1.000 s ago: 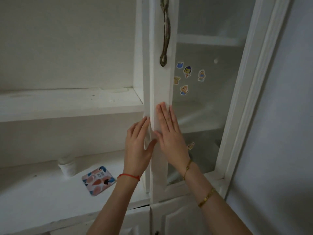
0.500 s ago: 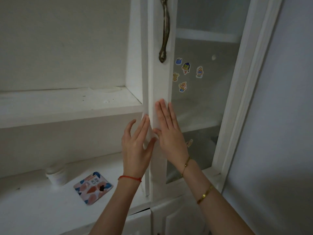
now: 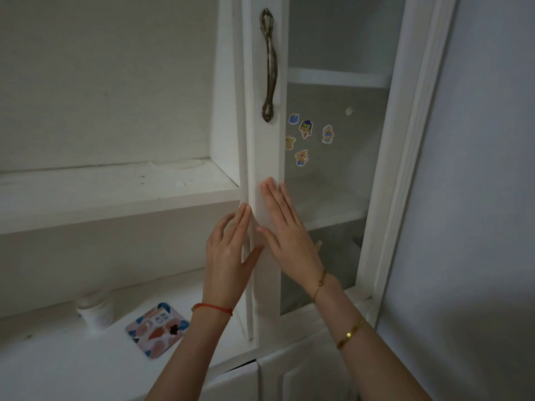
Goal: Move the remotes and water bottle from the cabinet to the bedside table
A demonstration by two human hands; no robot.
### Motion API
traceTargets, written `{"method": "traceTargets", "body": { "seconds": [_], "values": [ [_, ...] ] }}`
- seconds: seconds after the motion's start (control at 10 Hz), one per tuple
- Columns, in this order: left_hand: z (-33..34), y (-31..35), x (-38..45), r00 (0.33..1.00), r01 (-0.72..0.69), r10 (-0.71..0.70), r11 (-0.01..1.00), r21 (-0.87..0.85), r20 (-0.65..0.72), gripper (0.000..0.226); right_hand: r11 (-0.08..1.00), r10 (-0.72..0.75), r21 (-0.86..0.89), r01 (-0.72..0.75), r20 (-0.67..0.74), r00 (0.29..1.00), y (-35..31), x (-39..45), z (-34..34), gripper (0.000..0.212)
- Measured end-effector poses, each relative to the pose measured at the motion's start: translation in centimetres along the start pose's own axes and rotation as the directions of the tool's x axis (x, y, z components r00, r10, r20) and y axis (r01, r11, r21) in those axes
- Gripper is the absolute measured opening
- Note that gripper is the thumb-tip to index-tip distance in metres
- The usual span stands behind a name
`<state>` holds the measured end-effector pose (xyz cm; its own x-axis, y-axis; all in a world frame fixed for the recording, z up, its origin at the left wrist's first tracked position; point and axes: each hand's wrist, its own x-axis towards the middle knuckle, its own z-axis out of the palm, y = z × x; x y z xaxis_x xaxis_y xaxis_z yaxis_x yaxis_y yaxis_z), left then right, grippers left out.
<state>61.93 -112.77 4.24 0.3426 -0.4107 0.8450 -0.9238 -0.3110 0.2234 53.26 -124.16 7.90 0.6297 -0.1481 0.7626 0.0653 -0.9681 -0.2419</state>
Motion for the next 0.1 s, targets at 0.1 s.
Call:
{"method": "traceTargets", "body": {
  "seconds": [0.1],
  "values": [
    [-0.78, 0.25, -0.31, 1.0, -0.005, 0.005, 1.0, -0.01, 0.013, 0.066, 1.0, 0.023, -0.004, -0.023, -0.033, 0.999, 0.08, -0.95, -0.74, 0.065]
  ]
}}
